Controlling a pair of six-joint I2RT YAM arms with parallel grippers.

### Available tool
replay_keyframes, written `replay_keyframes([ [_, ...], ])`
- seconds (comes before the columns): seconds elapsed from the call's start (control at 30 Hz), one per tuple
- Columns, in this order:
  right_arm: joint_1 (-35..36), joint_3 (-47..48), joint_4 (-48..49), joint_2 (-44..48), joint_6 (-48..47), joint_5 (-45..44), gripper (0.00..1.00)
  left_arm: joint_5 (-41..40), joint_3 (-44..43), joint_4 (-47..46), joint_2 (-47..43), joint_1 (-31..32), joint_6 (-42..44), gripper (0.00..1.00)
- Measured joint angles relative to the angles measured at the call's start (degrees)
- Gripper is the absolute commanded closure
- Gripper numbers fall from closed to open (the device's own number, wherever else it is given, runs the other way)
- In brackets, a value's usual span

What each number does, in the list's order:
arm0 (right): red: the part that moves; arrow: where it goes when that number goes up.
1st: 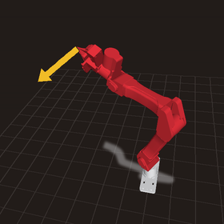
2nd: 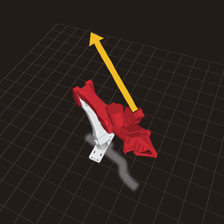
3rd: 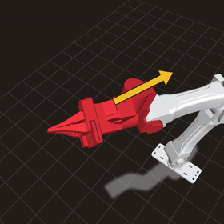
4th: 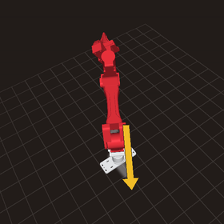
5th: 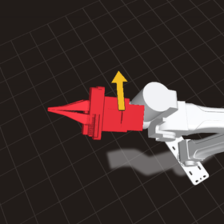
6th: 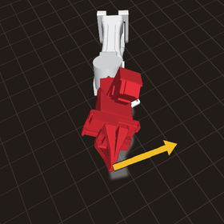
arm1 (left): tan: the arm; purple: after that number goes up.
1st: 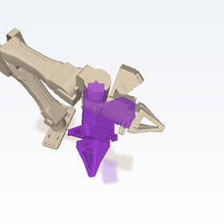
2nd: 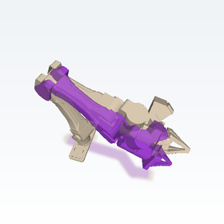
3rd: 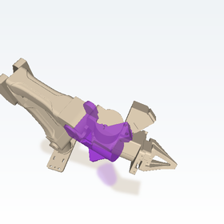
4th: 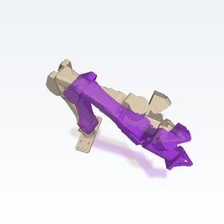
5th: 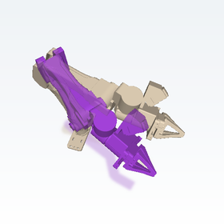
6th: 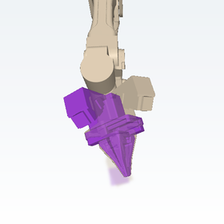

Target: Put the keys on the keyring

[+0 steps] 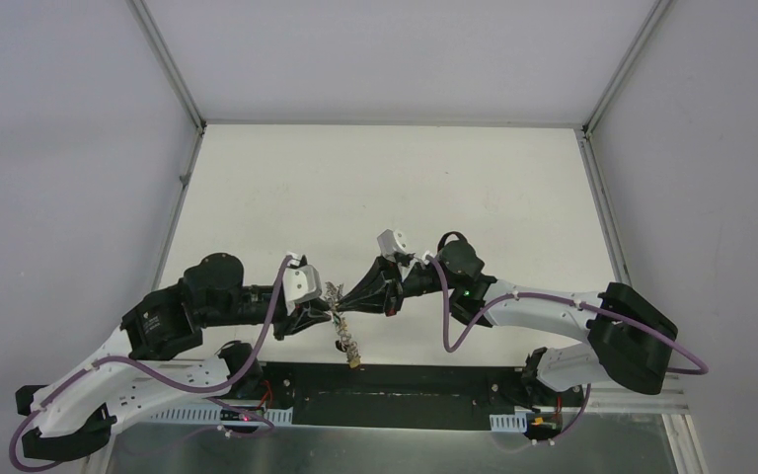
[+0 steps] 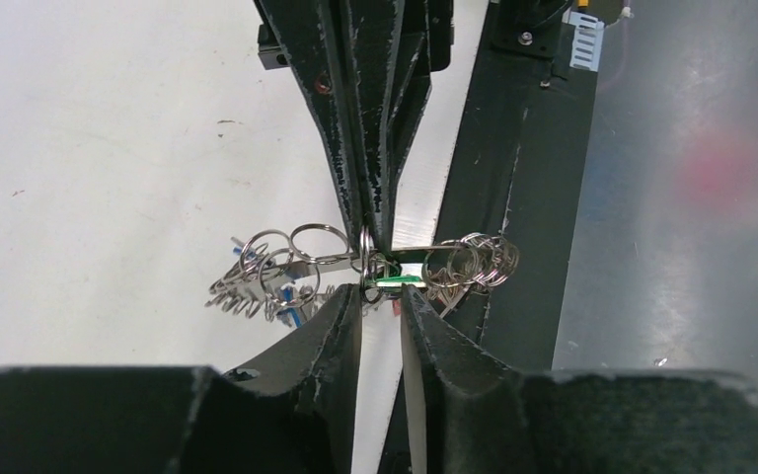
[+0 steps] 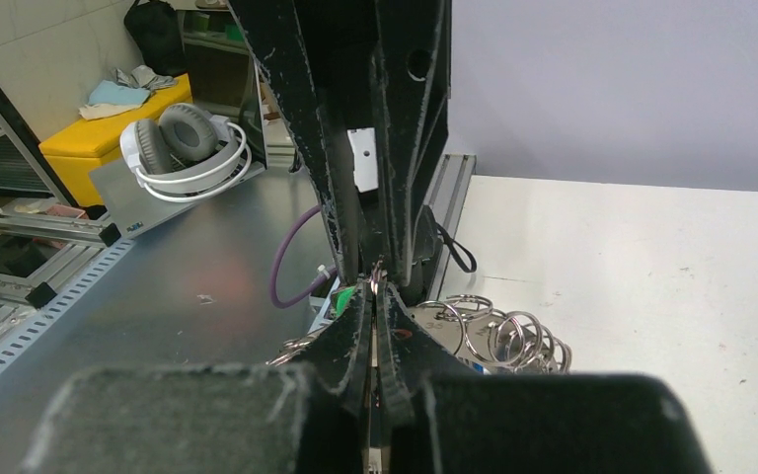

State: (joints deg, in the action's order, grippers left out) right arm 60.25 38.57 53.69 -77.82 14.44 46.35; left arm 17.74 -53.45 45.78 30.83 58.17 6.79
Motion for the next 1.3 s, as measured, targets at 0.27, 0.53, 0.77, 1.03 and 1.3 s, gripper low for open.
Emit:
replay_keyframes([
  [0.27, 0.0, 0.0, 0.0, 0.0, 0.0, 0.6, 1.00, 1.0, -0.5, 0.0, 0.2, 0.0, 0.2, 1.00],
  [0.53, 0.0, 0.0, 0.0, 0.0, 0.0, 1.0, 1.00, 0.9, -0.5, 0.3, 0.3, 0.0, 0.0, 1.00],
  [0.77, 0.0, 0.0, -0.2, 0.0, 0.0, 1.1, 1.00, 0.5, -0.5, 1.4, 1.4, 0.0, -0.9, 1.00],
  [1.03, 0.0, 0.0, -0.6, 0.0, 0.0, 1.1, 1.00, 0.2, -0.5, 2.6, 2.4, 0.0, -1.7, 1.00],
  [1.3, 0.0, 0.0, -0.6, 0.0, 0.1, 1.2, 1.00, 0.6, -1.3, 2.9, 5.2, 0.0, -1.1, 1.00],
])
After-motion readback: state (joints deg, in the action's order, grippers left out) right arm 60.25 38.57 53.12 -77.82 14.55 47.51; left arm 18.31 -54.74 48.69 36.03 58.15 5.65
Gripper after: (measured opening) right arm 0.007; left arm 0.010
